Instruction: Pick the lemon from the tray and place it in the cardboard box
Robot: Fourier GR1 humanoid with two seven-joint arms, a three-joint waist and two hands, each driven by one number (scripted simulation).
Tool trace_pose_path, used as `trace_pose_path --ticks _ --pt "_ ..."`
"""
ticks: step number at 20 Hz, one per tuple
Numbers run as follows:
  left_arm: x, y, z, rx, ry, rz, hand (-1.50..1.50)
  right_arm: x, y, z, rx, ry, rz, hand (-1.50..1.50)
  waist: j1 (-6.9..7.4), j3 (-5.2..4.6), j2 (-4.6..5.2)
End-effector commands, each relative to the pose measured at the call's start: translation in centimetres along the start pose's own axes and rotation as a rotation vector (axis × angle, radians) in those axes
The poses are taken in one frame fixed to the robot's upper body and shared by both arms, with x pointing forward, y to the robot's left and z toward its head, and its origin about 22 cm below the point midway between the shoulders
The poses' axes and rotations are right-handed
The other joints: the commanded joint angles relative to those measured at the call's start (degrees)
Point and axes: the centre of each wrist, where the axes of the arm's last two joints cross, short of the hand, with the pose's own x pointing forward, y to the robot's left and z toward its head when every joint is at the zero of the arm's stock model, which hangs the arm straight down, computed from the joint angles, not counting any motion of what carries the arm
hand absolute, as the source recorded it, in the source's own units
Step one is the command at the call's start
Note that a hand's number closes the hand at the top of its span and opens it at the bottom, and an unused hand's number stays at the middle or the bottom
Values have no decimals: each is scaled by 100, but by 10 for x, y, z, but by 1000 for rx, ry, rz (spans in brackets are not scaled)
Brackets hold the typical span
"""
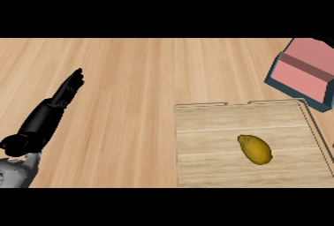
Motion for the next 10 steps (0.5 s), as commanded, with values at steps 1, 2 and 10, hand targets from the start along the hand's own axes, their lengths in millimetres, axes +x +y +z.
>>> trace_pose_path --ticks 1,2,10 --pt "0 -13 -7 -46 -20 5 0 6 -19 12 164 -65 138 -150 72 1 2" --pt "4 -11 -9 -30 -19 0 0 8 -24 20 172 -77 185 -150 60 4 -14" --pt "-6 -10 -19 -50 -11 -13 0 36 3 -9 543 45 509 -150 98 -23 -40"
